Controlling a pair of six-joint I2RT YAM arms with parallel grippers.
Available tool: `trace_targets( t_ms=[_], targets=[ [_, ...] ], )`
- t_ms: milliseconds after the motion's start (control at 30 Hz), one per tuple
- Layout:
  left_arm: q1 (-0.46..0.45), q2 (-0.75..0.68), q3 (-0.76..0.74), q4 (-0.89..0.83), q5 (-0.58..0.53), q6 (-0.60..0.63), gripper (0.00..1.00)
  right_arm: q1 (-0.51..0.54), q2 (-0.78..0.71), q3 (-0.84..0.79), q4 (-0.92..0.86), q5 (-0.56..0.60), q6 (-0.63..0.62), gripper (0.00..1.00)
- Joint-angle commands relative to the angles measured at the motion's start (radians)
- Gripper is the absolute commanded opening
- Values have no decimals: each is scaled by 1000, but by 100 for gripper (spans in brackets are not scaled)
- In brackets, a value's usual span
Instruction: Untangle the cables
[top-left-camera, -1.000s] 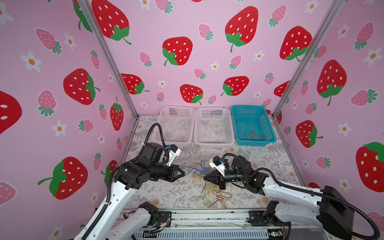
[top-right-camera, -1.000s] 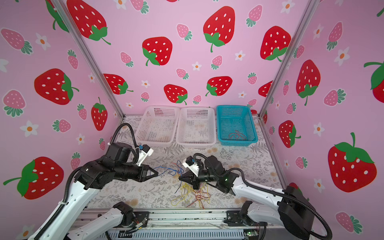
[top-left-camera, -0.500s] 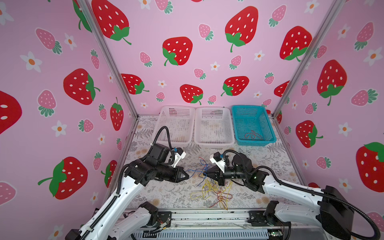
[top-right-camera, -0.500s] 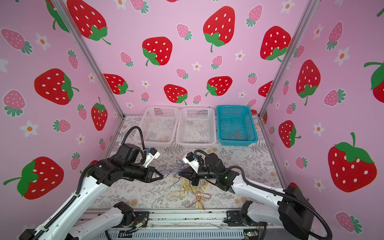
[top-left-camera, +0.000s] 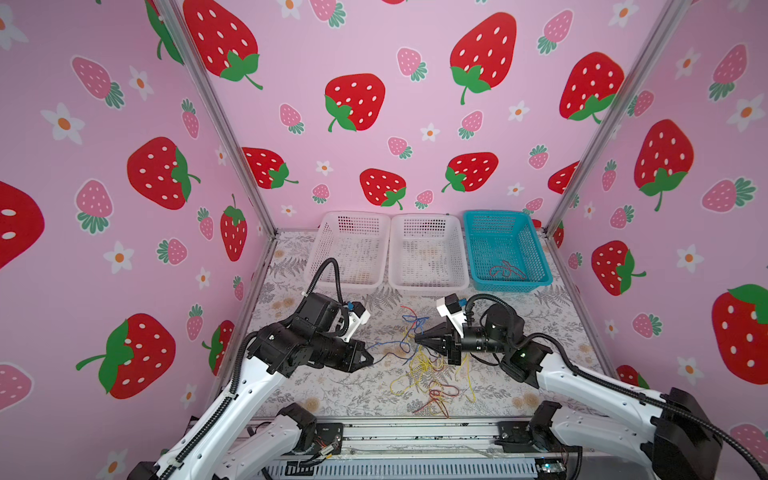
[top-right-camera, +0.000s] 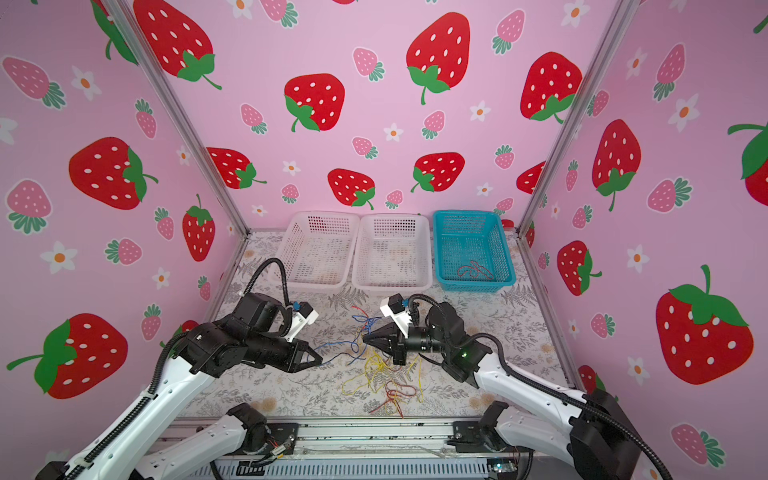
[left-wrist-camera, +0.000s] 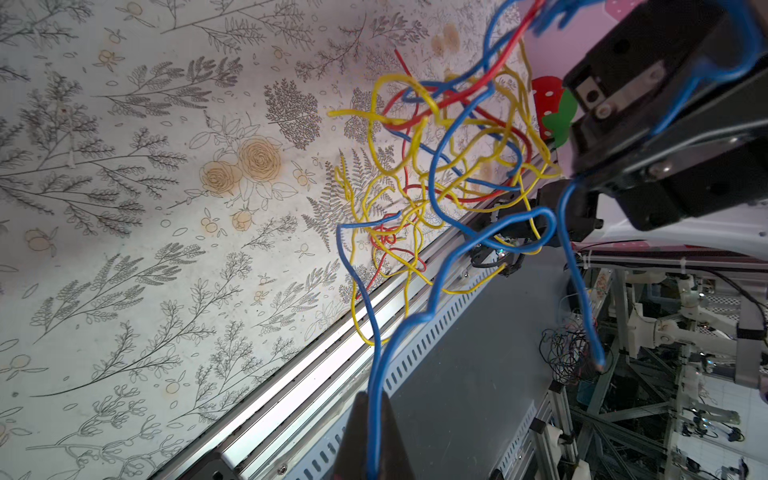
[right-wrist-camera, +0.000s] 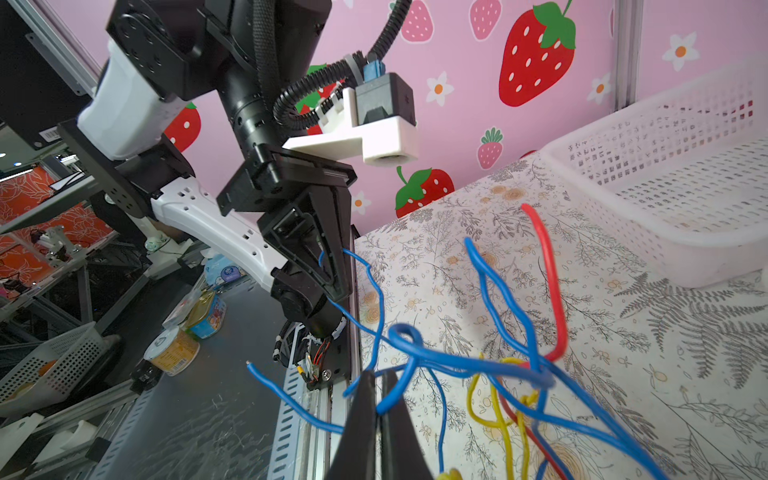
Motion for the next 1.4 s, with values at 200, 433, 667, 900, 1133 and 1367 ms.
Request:
trace_targets(
  t_ms=[200, 433, 667, 900, 1133, 1367],
  targets=[
    [75, -29, 79, -58, -153, -7, 0, -6, -115, -138, -72, 41, 13, 0],
    [130, -42, 95, 45, 47, -67, 0, -8, -142, -206, -75, 136, 25, 0],
    [129, -63, 91, 243, 263, -215, 0, -8, -10, -251, 58, 132, 70, 0],
    [130, -41, 122, 267, 286, -253, 0, -7, 23, -238, 77, 91, 48, 0],
    [117, -5, 69, 268, 329, -239, 0, -7, -34, -178, 0, 129, -21, 0],
    [72, 8, 51, 269, 331, -229, 0, -5, -11, -101, -18, 152, -69, 0]
  ],
)
